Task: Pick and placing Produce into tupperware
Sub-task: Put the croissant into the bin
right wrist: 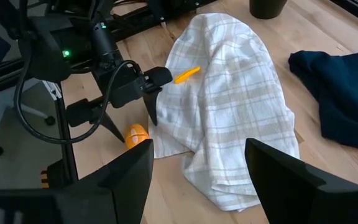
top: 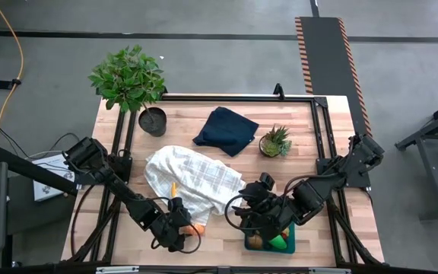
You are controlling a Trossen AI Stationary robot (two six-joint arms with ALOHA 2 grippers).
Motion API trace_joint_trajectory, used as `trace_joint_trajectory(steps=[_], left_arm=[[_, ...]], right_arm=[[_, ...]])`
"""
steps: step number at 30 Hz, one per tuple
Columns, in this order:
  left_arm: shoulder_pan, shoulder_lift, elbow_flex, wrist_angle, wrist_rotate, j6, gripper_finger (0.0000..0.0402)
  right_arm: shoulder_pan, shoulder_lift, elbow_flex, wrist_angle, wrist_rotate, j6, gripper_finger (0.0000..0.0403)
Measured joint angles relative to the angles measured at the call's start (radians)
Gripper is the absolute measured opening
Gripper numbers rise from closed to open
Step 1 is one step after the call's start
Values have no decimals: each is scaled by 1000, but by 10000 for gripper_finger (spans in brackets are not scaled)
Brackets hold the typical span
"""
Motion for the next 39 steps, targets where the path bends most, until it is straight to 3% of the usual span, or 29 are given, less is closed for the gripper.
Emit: trace_joint_trajectory(steps=[5,13,22,28,39], left_arm=[[0,0,0,13,13,4,314],[1,0,0,16,48,169,314],[1,0,0,16,1,261,314],[1,0,0,21,43,390,314],[41,0,0,69,51,420,314]], right_arm=[[0,0,0,0,0,7,245],[0,0,0,0,-1,3,245],[0,0,0,0,-1,3,245],[0,0,0,-11,-1,-1,245],[0,0,0,-24,-2,8,245]])
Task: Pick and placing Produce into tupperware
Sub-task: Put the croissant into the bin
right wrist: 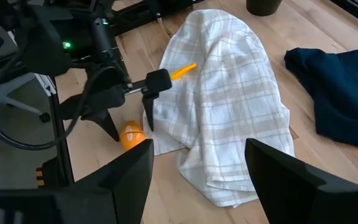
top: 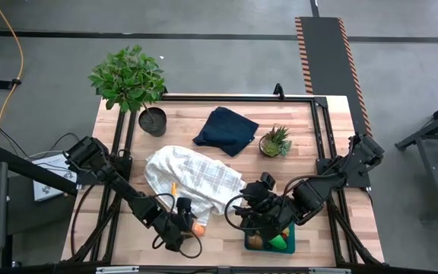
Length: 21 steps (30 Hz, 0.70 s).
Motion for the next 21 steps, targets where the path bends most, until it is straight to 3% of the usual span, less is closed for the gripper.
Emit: trace_joint_trajectory(steps=[15,21], left_arm=[[18,18,0,3,60,7,311],[18,19,0,3,87,7,258]], right_arm=[[0,0,0,-20,0,8,245],[0,0,0,-21,0,1,245]])
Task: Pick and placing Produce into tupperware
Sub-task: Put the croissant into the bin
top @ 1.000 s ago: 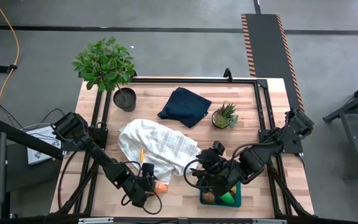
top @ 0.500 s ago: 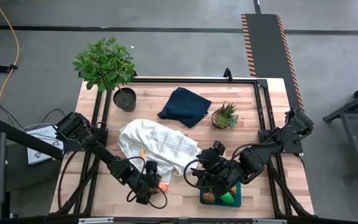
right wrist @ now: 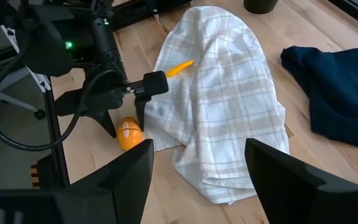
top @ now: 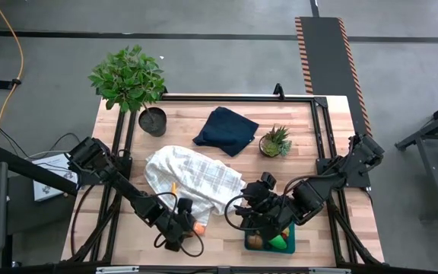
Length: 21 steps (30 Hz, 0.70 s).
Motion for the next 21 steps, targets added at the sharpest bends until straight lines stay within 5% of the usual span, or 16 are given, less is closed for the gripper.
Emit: trace_joint_trajectory(steps=[8,21], left_arm=[[0,0,1,4,53,0,176],[0,1,0,17,55,-8,196]], right_arm=[[0,0,0,-1,0,-2,245],[0,0,0,-1,0,8,245]])
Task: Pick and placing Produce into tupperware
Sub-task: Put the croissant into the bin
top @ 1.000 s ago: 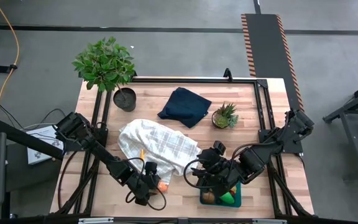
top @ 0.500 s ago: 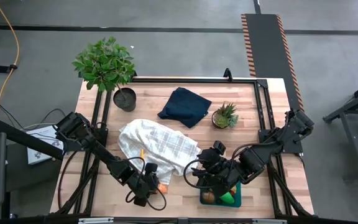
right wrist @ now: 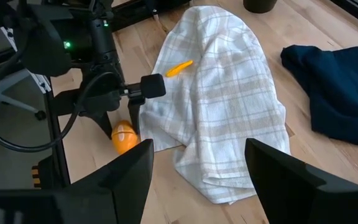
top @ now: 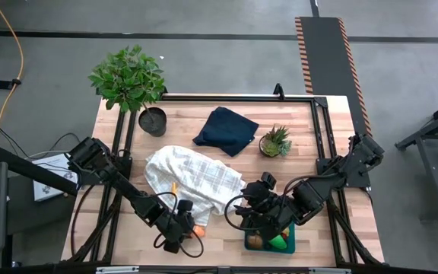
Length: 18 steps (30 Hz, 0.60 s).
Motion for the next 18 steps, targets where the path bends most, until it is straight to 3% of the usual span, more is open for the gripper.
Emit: trace_joint_trajectory(steps=[5,14,18], left_arm=[[0,0,0,26,-1,0,182],[0,0,9,57,-12,-29,192],[0,1,56,55,-40,-28,192]], right_arm=[[0,0,0,0,0,0,245],[0,0,0,1,2,6,245],[0,-2,0,1,63,58,245]])
